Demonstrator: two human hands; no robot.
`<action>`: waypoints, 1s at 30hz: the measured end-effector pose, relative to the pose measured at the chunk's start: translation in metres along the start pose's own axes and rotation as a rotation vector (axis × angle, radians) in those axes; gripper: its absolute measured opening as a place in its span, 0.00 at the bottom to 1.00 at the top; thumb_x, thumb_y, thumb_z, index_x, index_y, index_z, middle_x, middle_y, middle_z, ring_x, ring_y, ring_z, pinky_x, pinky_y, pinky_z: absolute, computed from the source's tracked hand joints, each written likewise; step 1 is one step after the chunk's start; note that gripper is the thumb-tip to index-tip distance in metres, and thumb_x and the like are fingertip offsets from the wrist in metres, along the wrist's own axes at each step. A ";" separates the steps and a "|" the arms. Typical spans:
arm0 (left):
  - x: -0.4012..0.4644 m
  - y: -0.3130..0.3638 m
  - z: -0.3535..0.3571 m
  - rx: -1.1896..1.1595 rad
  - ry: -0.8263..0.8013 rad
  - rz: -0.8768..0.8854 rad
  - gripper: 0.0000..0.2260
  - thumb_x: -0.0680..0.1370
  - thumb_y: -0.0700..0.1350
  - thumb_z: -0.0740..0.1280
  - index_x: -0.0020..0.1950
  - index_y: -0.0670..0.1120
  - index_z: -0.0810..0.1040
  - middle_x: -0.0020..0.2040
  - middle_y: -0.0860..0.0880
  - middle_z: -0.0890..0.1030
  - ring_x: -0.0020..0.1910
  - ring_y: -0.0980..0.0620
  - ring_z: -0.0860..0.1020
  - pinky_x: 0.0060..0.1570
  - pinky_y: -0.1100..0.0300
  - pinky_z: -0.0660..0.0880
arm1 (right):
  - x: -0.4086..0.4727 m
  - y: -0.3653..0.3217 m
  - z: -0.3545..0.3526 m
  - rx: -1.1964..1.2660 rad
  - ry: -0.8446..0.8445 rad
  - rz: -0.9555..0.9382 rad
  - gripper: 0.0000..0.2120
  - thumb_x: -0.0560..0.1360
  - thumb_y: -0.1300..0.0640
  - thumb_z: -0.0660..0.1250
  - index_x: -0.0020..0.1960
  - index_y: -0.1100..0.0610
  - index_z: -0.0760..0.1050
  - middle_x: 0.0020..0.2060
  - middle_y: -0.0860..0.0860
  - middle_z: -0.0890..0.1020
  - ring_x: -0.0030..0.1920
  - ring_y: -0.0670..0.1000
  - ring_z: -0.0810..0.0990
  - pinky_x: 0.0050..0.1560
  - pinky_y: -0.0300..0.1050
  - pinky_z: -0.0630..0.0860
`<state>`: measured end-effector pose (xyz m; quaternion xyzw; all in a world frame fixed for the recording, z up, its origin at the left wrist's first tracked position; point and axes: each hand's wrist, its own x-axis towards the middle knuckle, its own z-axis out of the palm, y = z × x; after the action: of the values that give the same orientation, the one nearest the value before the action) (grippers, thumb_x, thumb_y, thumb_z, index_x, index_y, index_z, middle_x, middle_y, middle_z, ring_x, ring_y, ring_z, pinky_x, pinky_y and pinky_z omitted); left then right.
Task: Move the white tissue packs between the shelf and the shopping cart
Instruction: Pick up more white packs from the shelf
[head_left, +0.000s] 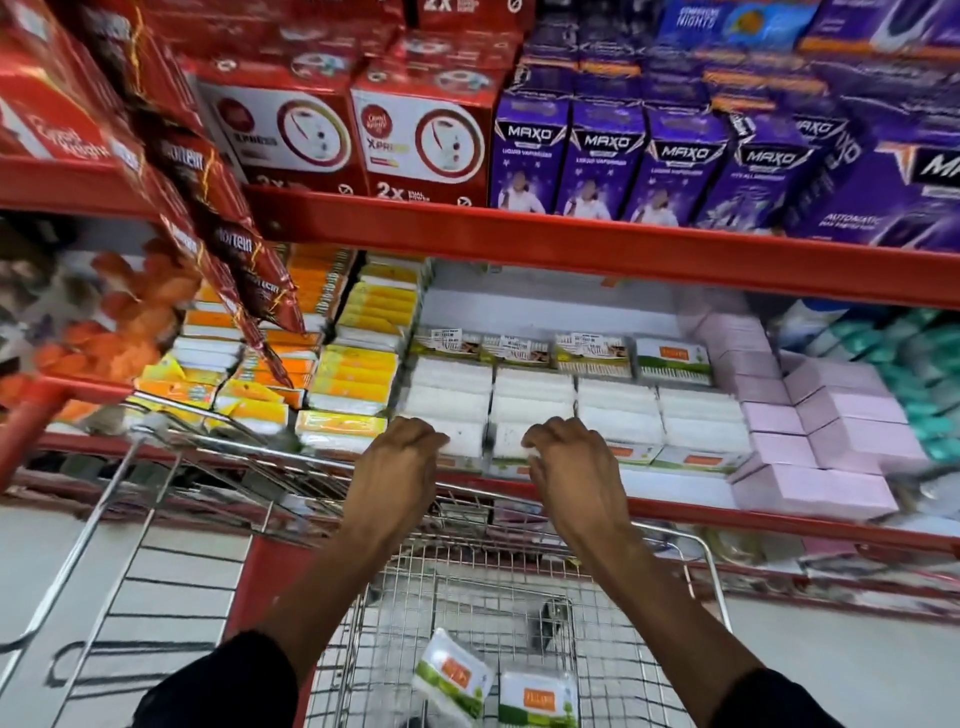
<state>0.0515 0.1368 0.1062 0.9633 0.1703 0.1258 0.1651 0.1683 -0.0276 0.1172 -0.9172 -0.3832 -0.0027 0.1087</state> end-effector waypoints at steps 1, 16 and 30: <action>0.000 -0.001 0.002 0.001 -0.006 -0.006 0.15 0.69 0.29 0.72 0.53 0.42 0.84 0.46 0.46 0.83 0.47 0.44 0.80 0.38 0.51 0.82 | 0.001 0.000 0.003 -0.003 -0.008 0.002 0.14 0.67 0.67 0.74 0.50 0.55 0.80 0.45 0.52 0.83 0.47 0.54 0.79 0.49 0.48 0.78; 0.005 -0.003 0.020 0.012 0.000 -0.018 0.17 0.68 0.26 0.70 0.54 0.39 0.84 0.47 0.43 0.84 0.49 0.41 0.80 0.39 0.48 0.83 | 0.005 0.004 0.025 0.010 -0.013 0.006 0.21 0.63 0.71 0.76 0.52 0.54 0.81 0.44 0.51 0.83 0.47 0.55 0.79 0.47 0.48 0.78; -0.077 0.008 0.055 0.134 -0.063 0.057 0.28 0.78 0.50 0.64 0.77 0.49 0.62 0.79 0.42 0.58 0.78 0.38 0.52 0.72 0.32 0.53 | -0.062 0.022 0.038 0.092 0.086 -0.075 0.28 0.77 0.55 0.67 0.74 0.53 0.63 0.74 0.56 0.67 0.74 0.58 0.61 0.73 0.59 0.62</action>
<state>0.0003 0.0864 0.0448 0.9801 0.1455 0.0885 0.1019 0.1373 -0.0787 0.0701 -0.8952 -0.4121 -0.0285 0.1669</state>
